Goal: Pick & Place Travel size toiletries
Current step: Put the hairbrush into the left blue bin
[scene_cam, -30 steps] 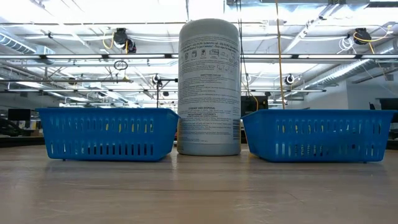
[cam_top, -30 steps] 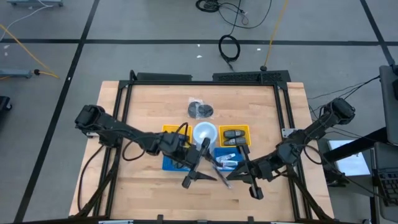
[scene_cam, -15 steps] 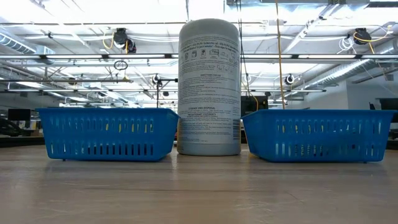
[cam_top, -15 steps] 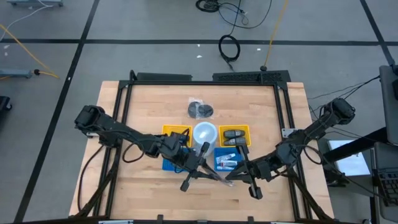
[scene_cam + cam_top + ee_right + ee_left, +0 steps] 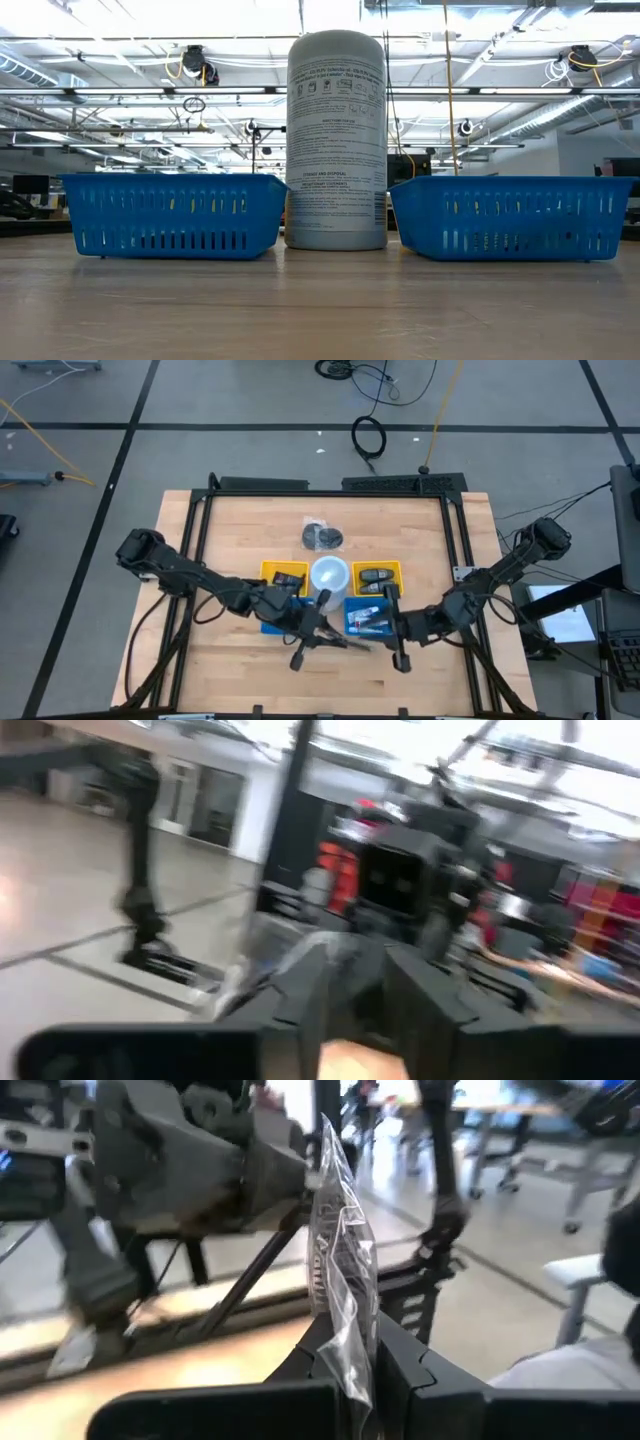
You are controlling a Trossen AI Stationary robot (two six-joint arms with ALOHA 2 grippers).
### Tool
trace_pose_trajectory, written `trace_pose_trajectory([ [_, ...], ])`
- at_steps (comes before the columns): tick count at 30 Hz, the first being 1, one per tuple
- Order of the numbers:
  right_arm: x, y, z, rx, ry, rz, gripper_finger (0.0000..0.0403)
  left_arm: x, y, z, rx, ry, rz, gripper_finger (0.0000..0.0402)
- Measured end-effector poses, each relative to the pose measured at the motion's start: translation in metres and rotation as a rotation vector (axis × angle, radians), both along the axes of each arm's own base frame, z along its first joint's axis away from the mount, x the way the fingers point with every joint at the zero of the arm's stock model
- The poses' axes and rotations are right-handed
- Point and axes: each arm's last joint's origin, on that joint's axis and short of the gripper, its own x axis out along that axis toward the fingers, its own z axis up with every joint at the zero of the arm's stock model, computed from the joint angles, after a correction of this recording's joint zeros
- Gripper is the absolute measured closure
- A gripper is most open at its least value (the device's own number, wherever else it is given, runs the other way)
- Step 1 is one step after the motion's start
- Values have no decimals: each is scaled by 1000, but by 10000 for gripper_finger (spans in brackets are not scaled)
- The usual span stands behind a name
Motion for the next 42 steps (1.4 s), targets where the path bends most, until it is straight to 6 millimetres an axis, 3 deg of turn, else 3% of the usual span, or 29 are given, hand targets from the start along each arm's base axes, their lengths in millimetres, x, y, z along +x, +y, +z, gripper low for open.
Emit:
trace_pose_trajectory([
  [5, -3, -5, 1, -6, 41, -85, 250, -15, 1, 5, 20, 98, 116, 390],
  [9, -7, -7, 1, 25, 84, -124, 229, -34, 0, 13, 21, 183, 222, 390],
  [17, -11, -4, -6, 33, 164, -137, 234, -82, -1, 16, 8, 385, 532, 390],
  [24, -11, -4, -15, 54, 244, -137, 243, -104, -4, 2, -14, 520, 693, 390],
  [32, -11, -4, -19, 65, 280, -139, 243, -108, 0, -10, 4, 608, 767, 390],
  [38, -11, -4, -19, 61, 285, -139, 244, -101, -4, -22, 100, 638, 743, 390],
  [42, -11, -5, -20, 55, 291, -140, 243, -90, -9, -41, 191, 681, 731, 390],
])
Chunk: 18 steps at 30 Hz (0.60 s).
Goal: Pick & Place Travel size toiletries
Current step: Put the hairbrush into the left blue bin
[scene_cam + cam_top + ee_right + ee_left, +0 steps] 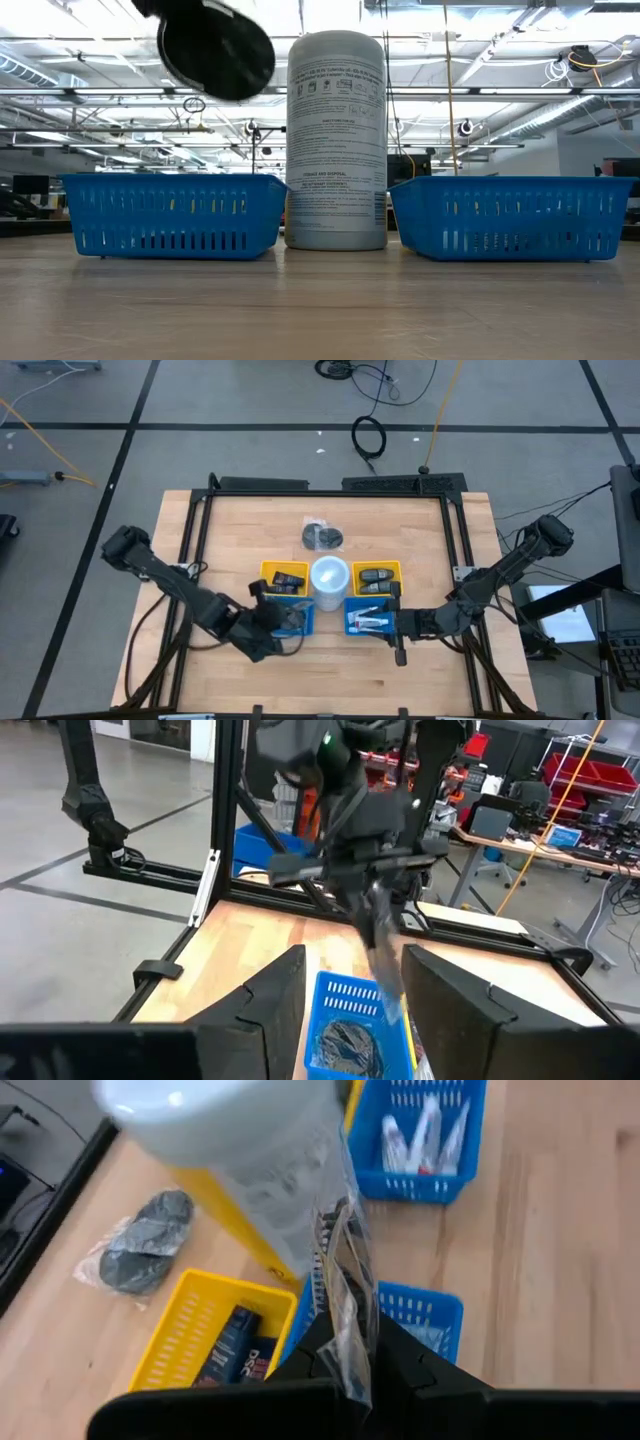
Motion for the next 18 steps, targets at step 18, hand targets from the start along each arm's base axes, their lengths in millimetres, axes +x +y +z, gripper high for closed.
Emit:
trace_pose_trajectory([
  [18, -2, -3, -18, -152, 153, 1, 255, 29, 18, -21, 1, 104, -59, 390],
])
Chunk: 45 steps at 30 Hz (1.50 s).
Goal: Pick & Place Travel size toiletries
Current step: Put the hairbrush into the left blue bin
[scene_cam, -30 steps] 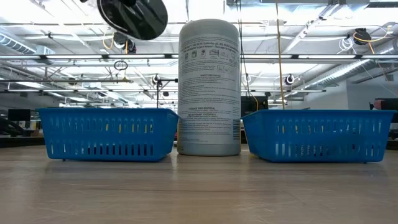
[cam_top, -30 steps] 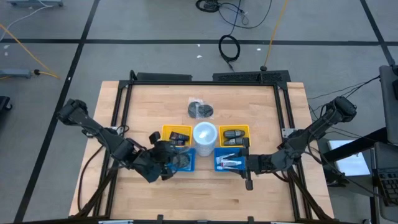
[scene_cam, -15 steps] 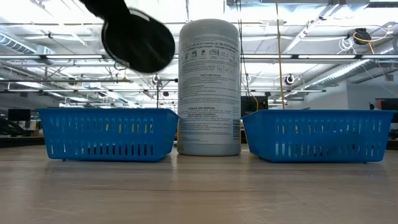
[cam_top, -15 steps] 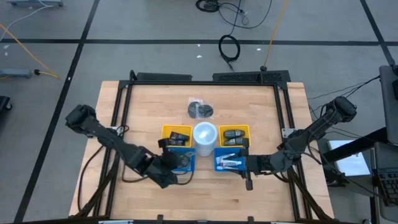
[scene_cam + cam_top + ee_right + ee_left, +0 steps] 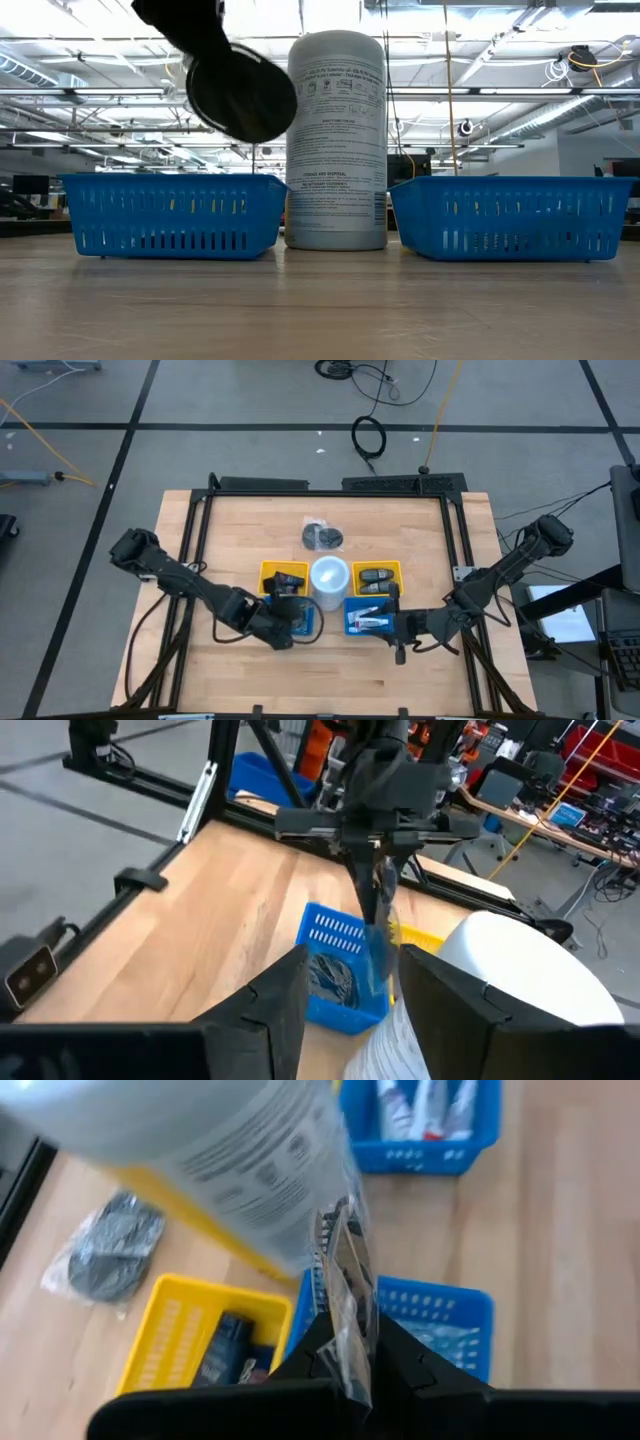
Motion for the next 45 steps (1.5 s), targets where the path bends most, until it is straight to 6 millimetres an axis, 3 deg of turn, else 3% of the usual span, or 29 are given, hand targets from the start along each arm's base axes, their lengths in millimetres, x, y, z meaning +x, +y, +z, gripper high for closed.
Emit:
trace_pose_trajectory([
  [3, -1, -1, -3, -19, 28, -2, 254, -2, 2, -5, 10, 5, 36, 390],
  [10, -2, -1, -5, -28, 51, -2, 255, -13, 6, -38, -66, -19, 42, 390],
  [17, -2, -1, -5, -24, 50, -3, 259, -33, 15, -41, -55, -22, 1, 390],
  [24, -1, -1, -5, -22, 49, -3, 263, -55, 26, -47, -109, -215, -77, 390],
  [28, -1, -1, -5, -21, 48, -3, 263, -59, 31, -52, -87, -246, -155, 389],
  [35, -2, -1, -5, -5, 51, -7, 264, -66, 45, -74, -112, -200, -125, 388],
  [45, -4, -3, -16, -24, 72, -8, 264, -65, 49, -79, -112, -262, -145, 348],
])
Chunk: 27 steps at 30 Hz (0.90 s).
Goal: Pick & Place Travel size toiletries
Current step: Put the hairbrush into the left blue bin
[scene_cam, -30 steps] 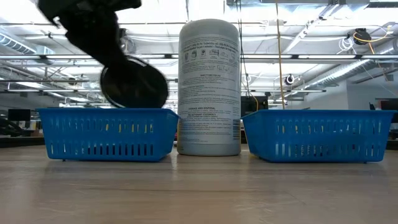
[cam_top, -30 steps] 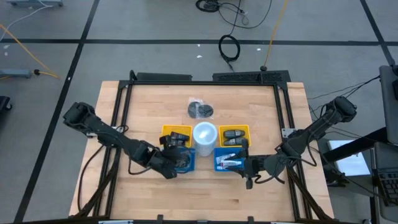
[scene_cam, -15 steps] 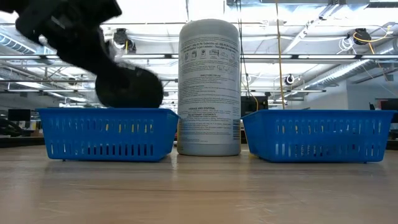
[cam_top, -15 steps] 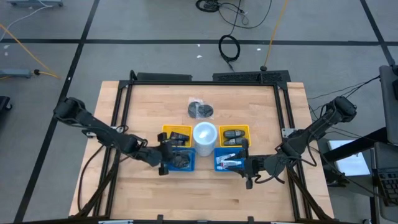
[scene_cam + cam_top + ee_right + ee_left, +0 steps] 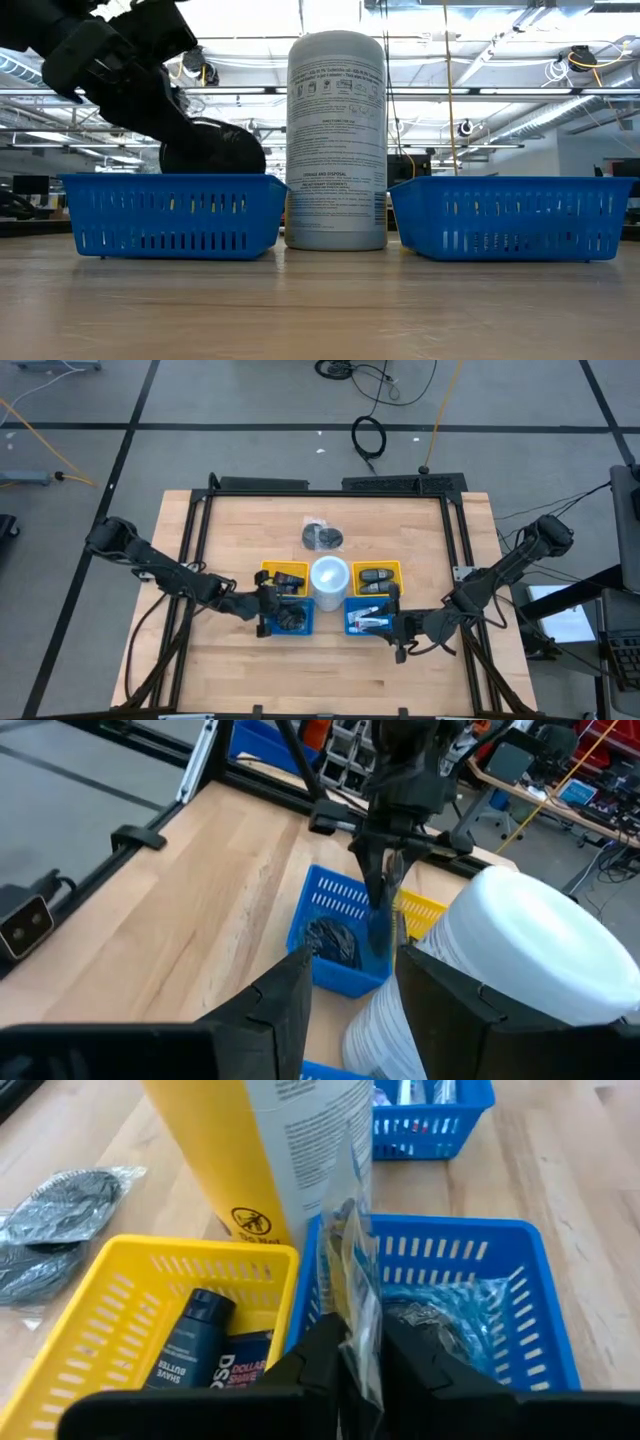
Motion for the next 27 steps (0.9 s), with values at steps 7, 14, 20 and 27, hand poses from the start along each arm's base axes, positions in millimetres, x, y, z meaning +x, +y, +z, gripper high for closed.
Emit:
trace_pose_trajectory([
  [7, 2, -5, -4, -5, 3, -22, 264, 0, 0, 0, -23, -5, 25, 340],
  [14, 7, -14, -4, -5, 4, -63, 264, 2, -1, 3, -58, -43, 36, 339],
  [20, 10, -19, -4, -8, 9, -81, 264, 1, -1, 12, -88, -74, 20, 320],
  [27, 10, -19, -4, -5, 10, -82, 264, -2, 6, 21, -88, -105, 52, 235],
])
